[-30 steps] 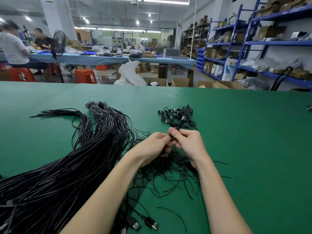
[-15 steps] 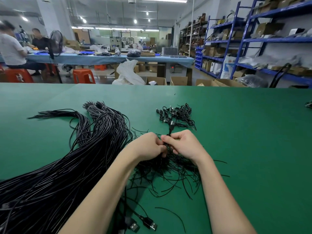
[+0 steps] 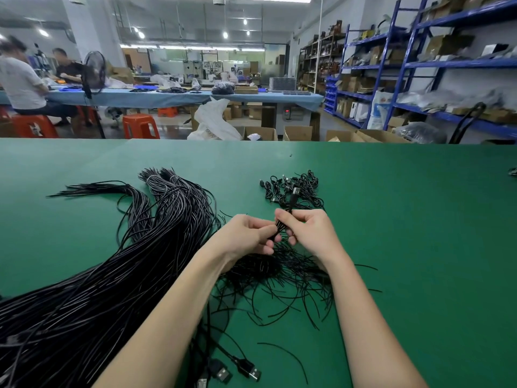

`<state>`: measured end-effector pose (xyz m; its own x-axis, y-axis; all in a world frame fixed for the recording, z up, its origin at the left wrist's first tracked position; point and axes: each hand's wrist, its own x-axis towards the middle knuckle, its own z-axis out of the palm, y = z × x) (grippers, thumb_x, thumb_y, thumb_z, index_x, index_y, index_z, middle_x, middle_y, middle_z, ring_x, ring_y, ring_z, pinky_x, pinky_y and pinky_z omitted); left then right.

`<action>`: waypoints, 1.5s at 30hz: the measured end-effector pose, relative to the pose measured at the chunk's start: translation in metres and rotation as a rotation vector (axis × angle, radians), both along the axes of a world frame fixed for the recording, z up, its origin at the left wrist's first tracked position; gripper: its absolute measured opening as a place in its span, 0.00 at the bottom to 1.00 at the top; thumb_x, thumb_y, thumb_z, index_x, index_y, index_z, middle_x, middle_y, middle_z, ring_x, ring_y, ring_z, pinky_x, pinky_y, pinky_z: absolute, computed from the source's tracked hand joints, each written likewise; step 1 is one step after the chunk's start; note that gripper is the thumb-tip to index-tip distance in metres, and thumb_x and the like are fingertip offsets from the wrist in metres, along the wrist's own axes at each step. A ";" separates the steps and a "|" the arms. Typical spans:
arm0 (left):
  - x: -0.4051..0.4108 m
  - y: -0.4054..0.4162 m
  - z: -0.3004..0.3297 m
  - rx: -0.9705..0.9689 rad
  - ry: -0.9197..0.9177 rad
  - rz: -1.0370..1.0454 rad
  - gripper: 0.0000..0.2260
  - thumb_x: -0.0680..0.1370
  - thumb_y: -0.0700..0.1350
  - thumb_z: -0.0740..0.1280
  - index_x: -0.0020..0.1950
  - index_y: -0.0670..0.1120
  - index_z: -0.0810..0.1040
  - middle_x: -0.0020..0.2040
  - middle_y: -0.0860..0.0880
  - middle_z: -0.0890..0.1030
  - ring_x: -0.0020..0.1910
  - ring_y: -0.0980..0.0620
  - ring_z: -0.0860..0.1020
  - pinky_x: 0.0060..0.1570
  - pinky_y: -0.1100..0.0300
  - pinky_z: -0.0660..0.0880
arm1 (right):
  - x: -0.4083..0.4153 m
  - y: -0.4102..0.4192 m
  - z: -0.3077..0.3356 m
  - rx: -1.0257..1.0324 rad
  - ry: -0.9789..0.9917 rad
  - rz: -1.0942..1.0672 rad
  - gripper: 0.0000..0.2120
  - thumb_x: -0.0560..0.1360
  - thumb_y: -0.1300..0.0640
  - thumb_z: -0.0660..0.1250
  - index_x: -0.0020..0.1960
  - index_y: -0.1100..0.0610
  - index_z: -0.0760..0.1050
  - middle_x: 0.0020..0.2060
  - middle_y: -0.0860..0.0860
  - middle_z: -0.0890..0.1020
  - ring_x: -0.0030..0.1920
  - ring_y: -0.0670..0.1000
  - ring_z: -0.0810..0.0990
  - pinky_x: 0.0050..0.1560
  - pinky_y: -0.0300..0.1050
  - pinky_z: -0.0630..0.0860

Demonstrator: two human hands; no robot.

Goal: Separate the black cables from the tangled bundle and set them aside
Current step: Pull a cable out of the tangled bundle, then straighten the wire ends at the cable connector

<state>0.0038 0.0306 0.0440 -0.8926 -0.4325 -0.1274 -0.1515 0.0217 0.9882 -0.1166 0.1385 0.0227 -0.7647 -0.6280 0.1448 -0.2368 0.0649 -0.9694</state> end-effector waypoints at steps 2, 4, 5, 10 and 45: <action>-0.003 -0.001 -0.003 0.005 0.016 0.008 0.09 0.81 0.39 0.67 0.58 0.35 0.82 0.42 0.45 0.83 0.31 0.59 0.77 0.36 0.67 0.78 | -0.003 0.001 -0.001 -0.038 -0.053 0.001 0.15 0.77 0.51 0.74 0.43 0.63 0.84 0.24 0.47 0.75 0.23 0.45 0.72 0.28 0.34 0.70; -0.004 -0.001 -0.004 -0.026 0.016 0.018 0.09 0.81 0.40 0.69 0.57 0.37 0.83 0.41 0.46 0.84 0.31 0.58 0.79 0.39 0.66 0.80 | -0.003 0.000 -0.003 -0.054 -0.087 -0.002 0.14 0.78 0.52 0.74 0.43 0.63 0.85 0.24 0.47 0.76 0.23 0.45 0.73 0.29 0.34 0.72; -0.004 -0.001 -0.005 -0.048 0.012 0.026 0.08 0.81 0.41 0.69 0.56 0.38 0.84 0.39 0.47 0.84 0.31 0.58 0.79 0.40 0.65 0.80 | -0.003 0.000 -0.004 -0.051 -0.100 -0.001 0.14 0.78 0.52 0.74 0.43 0.63 0.85 0.24 0.47 0.76 0.23 0.45 0.75 0.29 0.34 0.74; -0.003 -0.004 -0.011 -0.050 0.059 0.146 0.08 0.81 0.40 0.69 0.56 0.38 0.84 0.34 0.50 0.83 0.28 0.59 0.78 0.34 0.70 0.76 | -0.003 0.005 0.001 -0.074 -0.295 0.108 0.10 0.78 0.52 0.73 0.51 0.59 0.84 0.36 0.51 0.86 0.36 0.47 0.85 0.40 0.38 0.82; -0.002 -0.020 -0.020 0.213 0.146 0.255 0.05 0.80 0.38 0.69 0.52 0.37 0.82 0.40 0.45 0.83 0.26 0.60 0.74 0.32 0.70 0.75 | 0.015 0.012 -0.008 0.726 0.531 0.004 0.01 0.74 0.45 0.73 0.45 0.40 0.84 0.41 0.36 0.83 0.47 0.42 0.81 0.44 0.41 0.72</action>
